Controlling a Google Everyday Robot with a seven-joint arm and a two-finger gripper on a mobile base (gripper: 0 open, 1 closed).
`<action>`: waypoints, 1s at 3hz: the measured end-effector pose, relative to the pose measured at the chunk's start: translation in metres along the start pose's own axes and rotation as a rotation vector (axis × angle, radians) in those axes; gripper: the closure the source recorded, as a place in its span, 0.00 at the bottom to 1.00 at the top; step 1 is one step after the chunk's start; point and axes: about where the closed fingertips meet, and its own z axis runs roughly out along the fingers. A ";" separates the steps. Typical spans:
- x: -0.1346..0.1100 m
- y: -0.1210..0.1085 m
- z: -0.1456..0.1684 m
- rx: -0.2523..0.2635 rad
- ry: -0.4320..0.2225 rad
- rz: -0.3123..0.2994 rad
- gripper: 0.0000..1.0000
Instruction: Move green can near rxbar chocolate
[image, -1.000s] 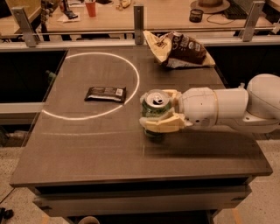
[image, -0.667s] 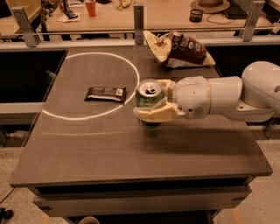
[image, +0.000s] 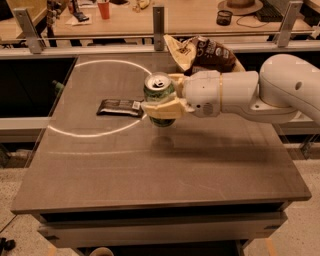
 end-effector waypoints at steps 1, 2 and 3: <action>0.004 -0.028 0.010 0.070 0.012 0.013 1.00; 0.018 -0.050 0.022 0.124 0.034 0.042 1.00; 0.039 -0.064 0.031 0.146 0.051 0.083 1.00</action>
Offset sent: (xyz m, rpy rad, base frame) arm 0.0852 0.0044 -0.0348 -0.0276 0.0484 -0.2137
